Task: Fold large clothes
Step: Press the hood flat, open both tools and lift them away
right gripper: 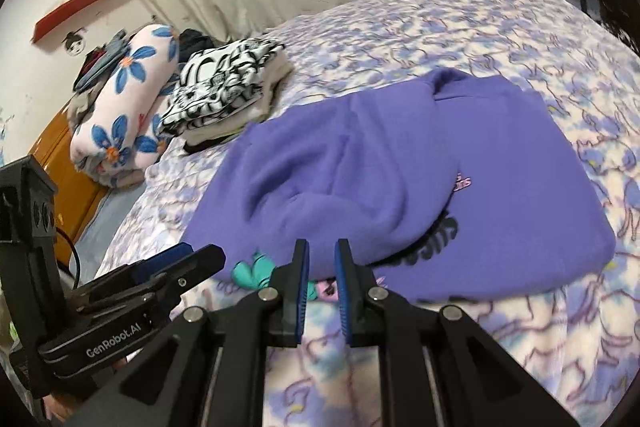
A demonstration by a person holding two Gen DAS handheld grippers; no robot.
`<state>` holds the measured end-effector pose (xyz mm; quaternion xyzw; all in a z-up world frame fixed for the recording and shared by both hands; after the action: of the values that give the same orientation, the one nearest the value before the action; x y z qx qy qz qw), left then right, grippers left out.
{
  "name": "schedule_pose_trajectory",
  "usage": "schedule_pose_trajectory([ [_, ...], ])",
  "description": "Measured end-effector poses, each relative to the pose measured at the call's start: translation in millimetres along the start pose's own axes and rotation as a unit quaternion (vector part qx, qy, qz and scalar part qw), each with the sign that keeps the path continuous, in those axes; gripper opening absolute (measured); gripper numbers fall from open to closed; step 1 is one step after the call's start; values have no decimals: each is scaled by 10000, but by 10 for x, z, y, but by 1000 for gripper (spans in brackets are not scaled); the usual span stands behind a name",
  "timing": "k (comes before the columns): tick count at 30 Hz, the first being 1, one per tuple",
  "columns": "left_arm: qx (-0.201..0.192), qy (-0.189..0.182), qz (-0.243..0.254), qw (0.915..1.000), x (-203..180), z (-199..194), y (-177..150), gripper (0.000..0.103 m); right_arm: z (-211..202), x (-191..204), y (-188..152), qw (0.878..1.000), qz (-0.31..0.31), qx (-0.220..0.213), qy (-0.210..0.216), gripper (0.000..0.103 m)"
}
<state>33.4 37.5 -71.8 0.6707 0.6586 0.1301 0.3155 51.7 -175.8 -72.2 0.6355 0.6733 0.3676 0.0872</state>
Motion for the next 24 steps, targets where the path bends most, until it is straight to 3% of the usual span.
schedule_pose_trajectory([
  [11, -3, 68, -192, 9998, 233, -313, -294, 56, -93, 273, -186, 9996, -258, 121, -10, 13],
  [20, 193, 60, -591, 9981, 564, -155, -485, 58, 114, 320, -340, 9985, -334, 419, -79, 13],
  [24, 399, -389, -1010, 9933, 728, 46, -567, 58, 248, 318, -374, 9979, -344, 536, -93, 13],
])
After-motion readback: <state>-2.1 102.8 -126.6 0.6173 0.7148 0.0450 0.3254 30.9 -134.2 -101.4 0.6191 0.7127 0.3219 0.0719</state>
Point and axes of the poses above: each gripper's, at about its wrist camera, not at the fingertips, and z roughly the way its jaws point, x to its left, y to its top, the point moved 2 cm from there along z, roughly the way its jaws point, and after that the axes turned 3 degrees about -y, right-handed, at the moved point
